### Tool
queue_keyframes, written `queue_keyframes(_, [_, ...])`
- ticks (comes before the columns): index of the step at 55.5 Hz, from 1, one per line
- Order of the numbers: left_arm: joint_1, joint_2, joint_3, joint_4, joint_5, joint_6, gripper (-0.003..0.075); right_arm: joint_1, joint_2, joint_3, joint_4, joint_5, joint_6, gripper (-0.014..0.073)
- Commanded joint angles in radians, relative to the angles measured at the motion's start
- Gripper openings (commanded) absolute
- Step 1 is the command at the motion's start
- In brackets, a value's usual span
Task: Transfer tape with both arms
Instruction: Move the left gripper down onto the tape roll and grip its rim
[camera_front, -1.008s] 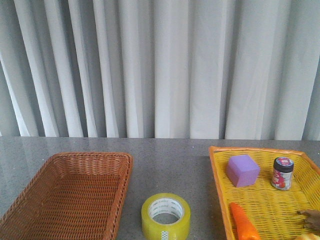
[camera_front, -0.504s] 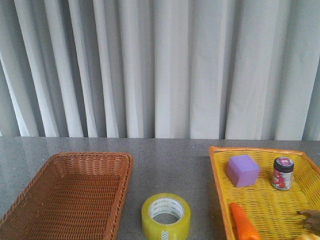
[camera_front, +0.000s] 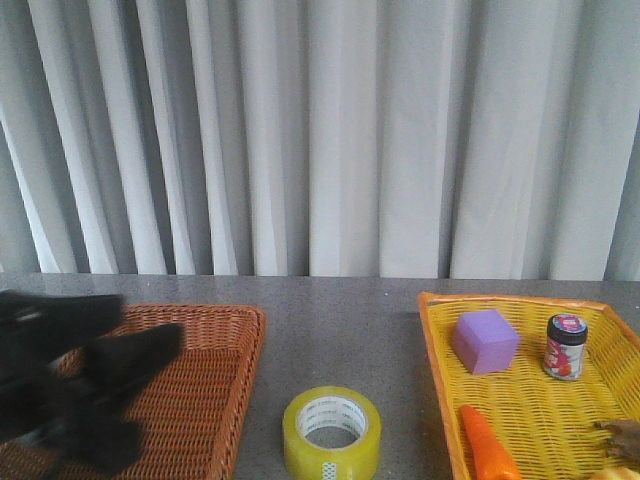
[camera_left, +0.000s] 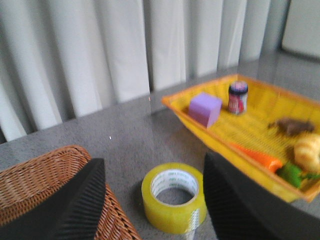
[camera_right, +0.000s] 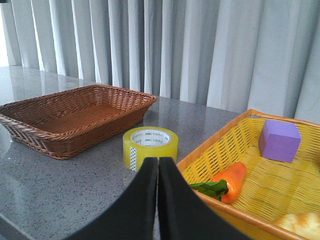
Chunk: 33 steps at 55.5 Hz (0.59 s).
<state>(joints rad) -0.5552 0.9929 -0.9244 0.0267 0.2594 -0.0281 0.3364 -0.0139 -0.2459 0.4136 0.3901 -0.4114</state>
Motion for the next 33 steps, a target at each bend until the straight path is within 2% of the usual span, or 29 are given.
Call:
queue_keyframes(1, [-0.015, 0.133, -0.164, -0.007, 0.049, 0.083, 0.043, -0.002, 0.014, -0.025, 0.012, -0.059, 0.001, -0.0004])
queue_keyframes(11, [-0.015, 0.393, -0.44, -0.007, 0.265, 0.178, 0.043, -0.002, 0.014, -0.025, 0.012, -0.058, 0.013, -0.0004])
queue_keyframes(22, [-0.015, 0.617, -0.732, -0.007, 0.49, 0.214, 0.043, -0.002, 0.014, -0.025, 0.012, -0.056, 0.015, -0.0004])
queue_keyframes(33, [-0.015, 0.797, -0.947, -0.007, 0.62, 0.281, 0.043, -0.002, 0.014, -0.025, 0.012, -0.056, 0.031, -0.0004])
